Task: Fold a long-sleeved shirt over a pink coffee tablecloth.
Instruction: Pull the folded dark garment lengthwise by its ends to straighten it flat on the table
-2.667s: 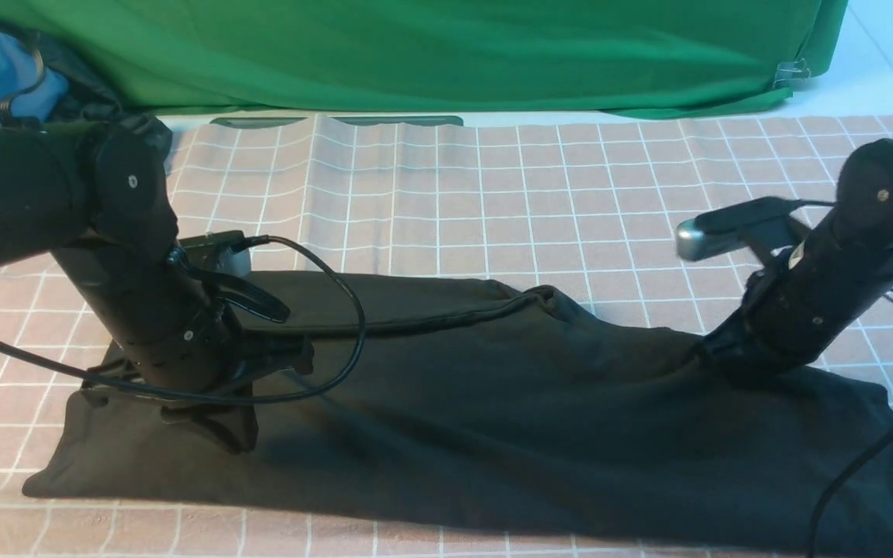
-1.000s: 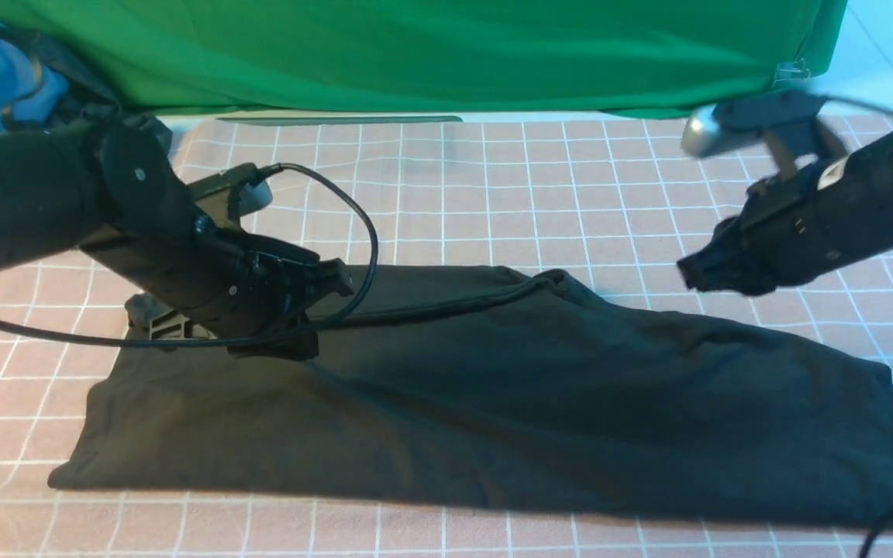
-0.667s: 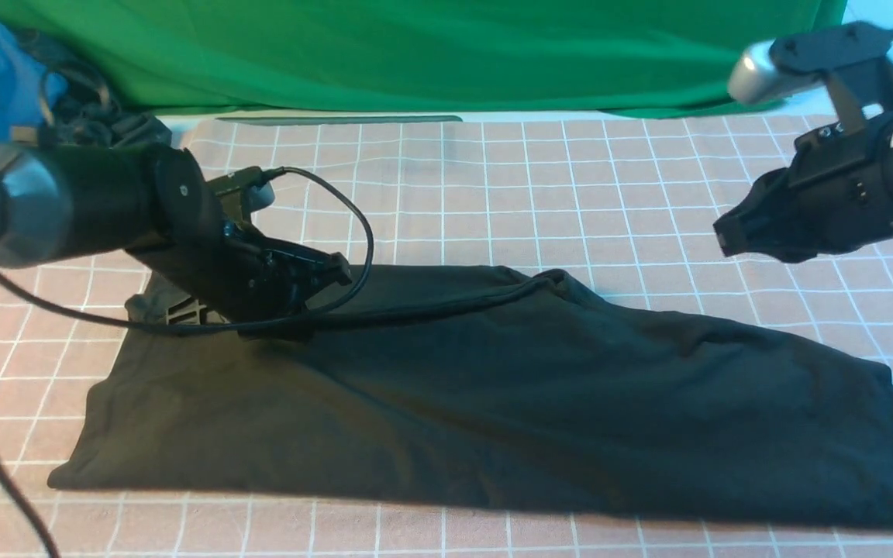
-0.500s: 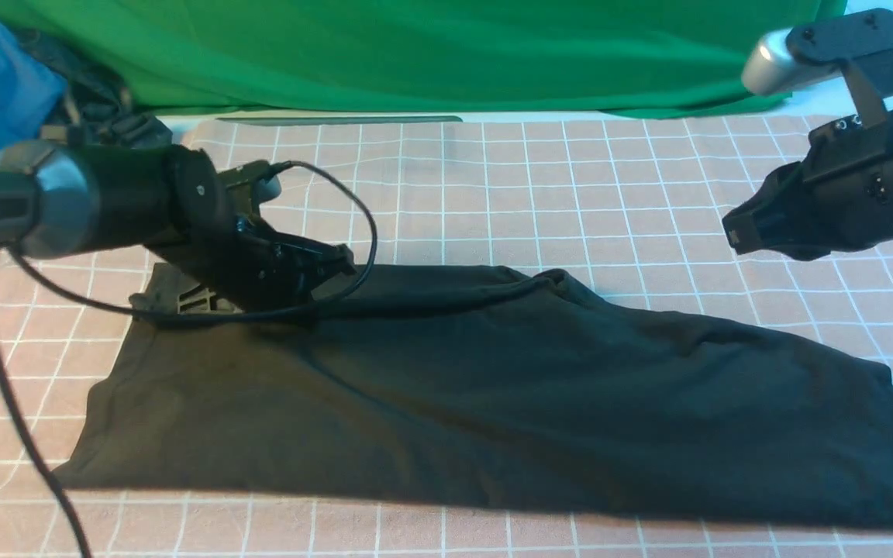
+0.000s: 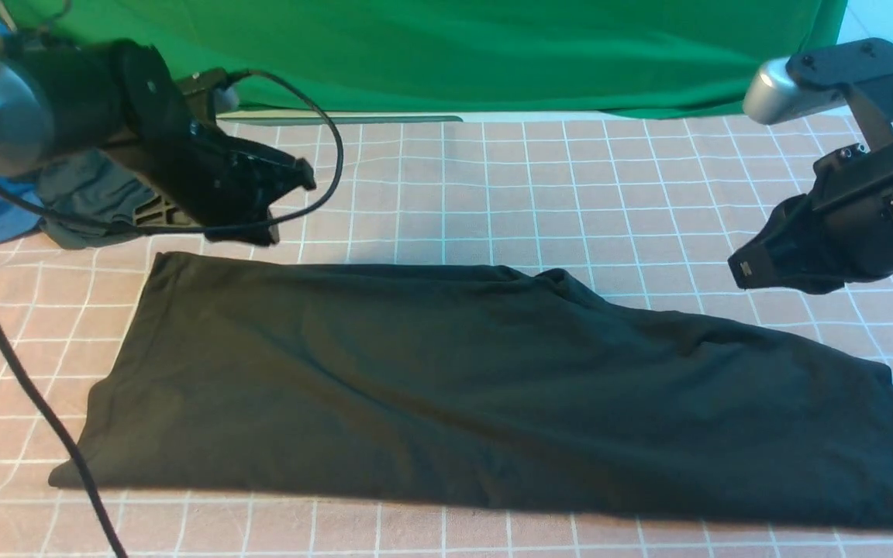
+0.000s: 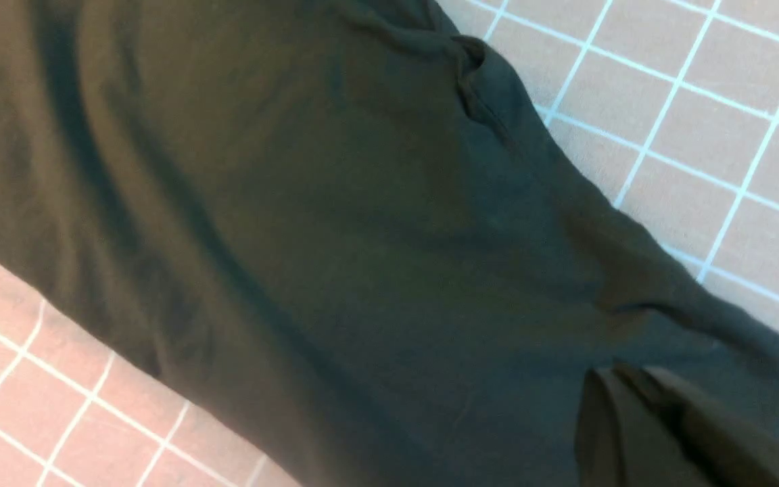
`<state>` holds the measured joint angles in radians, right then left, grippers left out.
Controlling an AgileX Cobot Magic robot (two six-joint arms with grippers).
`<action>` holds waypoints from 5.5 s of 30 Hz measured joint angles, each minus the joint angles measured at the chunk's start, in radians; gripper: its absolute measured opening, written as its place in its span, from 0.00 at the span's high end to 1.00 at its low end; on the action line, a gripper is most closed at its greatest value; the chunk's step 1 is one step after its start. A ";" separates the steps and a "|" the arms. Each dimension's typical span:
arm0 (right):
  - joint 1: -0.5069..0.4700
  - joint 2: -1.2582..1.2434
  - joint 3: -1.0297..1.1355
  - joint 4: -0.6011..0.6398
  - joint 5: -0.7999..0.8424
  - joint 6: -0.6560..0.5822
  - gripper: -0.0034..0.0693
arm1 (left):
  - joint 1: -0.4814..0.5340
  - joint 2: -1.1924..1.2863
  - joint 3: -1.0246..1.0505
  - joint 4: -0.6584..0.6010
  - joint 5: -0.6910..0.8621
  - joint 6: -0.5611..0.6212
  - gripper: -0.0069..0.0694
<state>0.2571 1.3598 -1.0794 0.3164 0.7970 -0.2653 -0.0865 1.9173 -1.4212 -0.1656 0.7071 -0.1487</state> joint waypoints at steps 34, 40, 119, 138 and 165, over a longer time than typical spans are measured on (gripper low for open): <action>-0.001 -0.216 0.002 -0.525 0.268 0.368 0.90 | 0.186 -0.817 0.683 -0.107 -0.022 -0.057 0.89; -0.043 -0.216 0.036 -0.517 0.338 0.365 0.90 | 0.187 -0.730 0.684 -0.050 -0.023 -0.117 0.89; -0.024 0.590 -0.151 0.105 -0.158 -0.115 0.90 | 0.175 -0.425 0.597 0.003 0.044 -0.081 0.69; -0.198 0.382 -0.161 -0.072 0.018 -0.017 0.89 | 0.171 -0.522 0.611 -0.059 0.073 -0.004 0.85; -0.352 0.346 0.223 -0.123 -0.193 0.049 0.17 | 0.169 -1.025 0.612 -0.138 0.163 0.066 0.85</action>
<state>-0.0952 1.7058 -0.8562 0.1934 0.6036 -0.2162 0.0830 0.8925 -0.8092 -0.3037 0.8697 -0.0824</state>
